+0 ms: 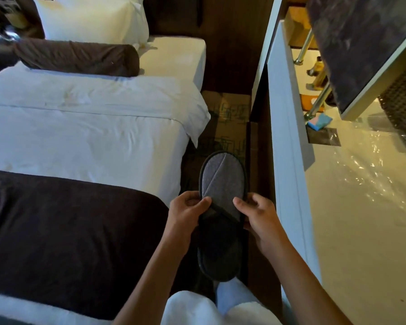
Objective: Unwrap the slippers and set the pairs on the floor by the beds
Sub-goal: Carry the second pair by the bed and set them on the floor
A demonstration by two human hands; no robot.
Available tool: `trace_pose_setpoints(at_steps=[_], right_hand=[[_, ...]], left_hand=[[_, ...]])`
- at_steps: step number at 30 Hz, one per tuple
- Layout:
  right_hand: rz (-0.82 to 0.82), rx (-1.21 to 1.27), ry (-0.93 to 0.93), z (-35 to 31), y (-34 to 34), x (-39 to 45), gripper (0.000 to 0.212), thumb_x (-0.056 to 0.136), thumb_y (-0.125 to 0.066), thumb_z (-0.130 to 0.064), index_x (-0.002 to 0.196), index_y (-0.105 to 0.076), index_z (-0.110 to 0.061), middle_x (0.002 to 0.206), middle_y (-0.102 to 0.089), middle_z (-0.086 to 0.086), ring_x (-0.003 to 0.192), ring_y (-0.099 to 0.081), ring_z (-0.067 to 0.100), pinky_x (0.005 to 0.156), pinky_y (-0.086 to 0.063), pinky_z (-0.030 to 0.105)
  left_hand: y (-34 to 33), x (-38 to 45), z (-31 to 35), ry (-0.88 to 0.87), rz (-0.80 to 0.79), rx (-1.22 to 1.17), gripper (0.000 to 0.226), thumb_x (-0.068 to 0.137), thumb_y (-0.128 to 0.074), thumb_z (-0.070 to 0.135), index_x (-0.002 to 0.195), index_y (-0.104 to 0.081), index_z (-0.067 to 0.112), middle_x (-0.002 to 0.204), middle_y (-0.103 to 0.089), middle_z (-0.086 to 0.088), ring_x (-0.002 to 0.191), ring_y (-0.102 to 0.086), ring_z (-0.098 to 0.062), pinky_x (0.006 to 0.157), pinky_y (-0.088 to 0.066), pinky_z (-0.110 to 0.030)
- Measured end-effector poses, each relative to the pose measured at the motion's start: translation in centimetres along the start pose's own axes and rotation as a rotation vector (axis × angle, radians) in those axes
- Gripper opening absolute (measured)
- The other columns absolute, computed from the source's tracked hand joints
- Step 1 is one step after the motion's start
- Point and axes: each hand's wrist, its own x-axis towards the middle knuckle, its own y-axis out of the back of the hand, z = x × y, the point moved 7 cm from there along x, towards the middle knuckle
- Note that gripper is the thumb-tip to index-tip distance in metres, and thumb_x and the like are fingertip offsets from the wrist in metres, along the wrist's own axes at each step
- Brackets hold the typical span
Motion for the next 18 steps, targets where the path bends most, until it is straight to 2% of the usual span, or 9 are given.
trace_pose_setpoints(at_steps=[2,4,7,10,12,13,15,16,18], right_hand=[[0.010,0.009,-0.003,-1.6,0.1,2.7,0.041,0.082,-0.076,-0.036,0.116,-0.065,-0.015,0.120,-0.070,0.009,0.106,-0.068,0.028,0.095,-0.055,0.052],[0.010,0.023,0.002,-3.2,0.3,5.7,0.039,0.081,-0.076,-0.034,0.112,-0.068,-0.013,0.114,-0.073,0.009,0.103,-0.071,0.028,0.093,-0.057,0.053],[-0.031,0.030,0.014,-6.4,0.4,9.2,0.019,0.087,-0.072,-0.029,0.102,-0.069,-0.019,0.108,-0.073,0.006,0.099,-0.071,0.025,0.089,-0.059,0.050],[-0.041,0.015,0.021,-9.3,0.6,12.3,0.029,0.084,-0.073,-0.037,0.108,-0.067,-0.021,0.112,-0.070,0.002,0.103,-0.069,0.024,0.090,-0.059,0.050],[-0.028,0.000,0.020,-10.7,0.8,14.4,0.055,0.074,-0.076,-0.050,0.120,-0.064,-0.021,0.120,-0.067,0.001,0.110,-0.066,0.024,0.094,-0.057,0.049],[-0.035,0.008,0.021,-11.4,0.9,15.5,0.052,0.074,-0.076,-0.050,0.117,-0.065,-0.022,0.120,-0.067,0.001,0.109,-0.066,0.023,0.095,-0.056,0.049],[-0.034,0.016,0.033,-12.9,1.0,17.0,0.017,0.085,-0.073,-0.036,0.097,-0.068,-0.026,0.108,-0.071,0.000,0.101,-0.068,0.020,0.095,-0.056,0.047],[-0.030,0.019,0.039,-13.6,1.0,18.0,0.007,0.087,-0.072,-0.030,0.092,-0.068,-0.026,0.103,-0.072,0.000,0.097,-0.069,0.020,0.094,-0.056,0.047],[-0.024,0.025,0.028,-14.6,0.9,19.9,0.008,0.088,-0.071,-0.028,0.094,-0.070,-0.023,0.100,-0.075,0.001,0.096,-0.072,0.021,0.094,-0.057,0.048]], left_hand=[[-1.1,2.8,1.3,0.002,-0.007,-0.027,0.024,0.084,-0.075,0.017,0.104,-0.069,0.006,0.084,-0.076,-0.011,0.076,-0.074,-0.025,0.065,-0.058,-0.033],[-2.2,5.6,2.6,0.006,-0.021,-0.052,0.024,0.085,-0.075,0.016,0.105,-0.068,0.005,0.083,-0.075,-0.013,0.077,-0.074,-0.027,0.068,-0.059,-0.036],[-3.9,9.4,5.0,0.009,-0.047,-0.056,0.022,0.085,-0.074,0.015,0.104,-0.069,0.006,0.083,-0.076,-0.011,0.077,-0.074,-0.026,0.065,-0.058,-0.035],[-5.3,12.8,7.3,-0.001,-0.060,-0.060,0.019,0.085,-0.074,0.014,0.102,-0.071,0.005,0.082,-0.077,-0.010,0.076,-0.075,-0.026,0.063,-0.057,-0.034],[-6.2,14.8,8.6,-0.011,-0.068,-0.044,0.016,0.086,-0.073,0.014,0.099,-0.072,0.006,0.084,-0.077,-0.011,0.077,-0.075,-0.026,0.061,-0.058,-0.032],[-6.6,15.7,9.2,-0.015,-0.072,-0.038,0.016,0.087,-0.072,0.015,0.100,-0.072,0.006,0.087,-0.077,-0.012,0.079,-0.075,-0.027,0.062,-0.058,-0.032],[-7.4,17.7,10.3,-0.024,-0.082,-0.024,0.018,0.087,-0.072,0.016,0.101,-0.072,0.004,0.088,-0.077,-0.015,0.080,-0.075,-0.030,0.064,-0.059,-0.037],[-7.7,18.6,10.9,-0.031,-0.082,-0.019,0.018,0.087,-0.072,0.016,0.100,-0.072,0.004,0.087,-0.076,-0.017,0.079,-0.074,-0.033,0.067,-0.059,-0.041],[-8.3,20.8,12.1,-0.032,-0.078,-0.018,0.016,0.086,-0.073,0.017,0.097,-0.073,0.006,0.088,-0.075,-0.023,0.081,-0.070,-0.041,0.078,-0.056,-0.053]])
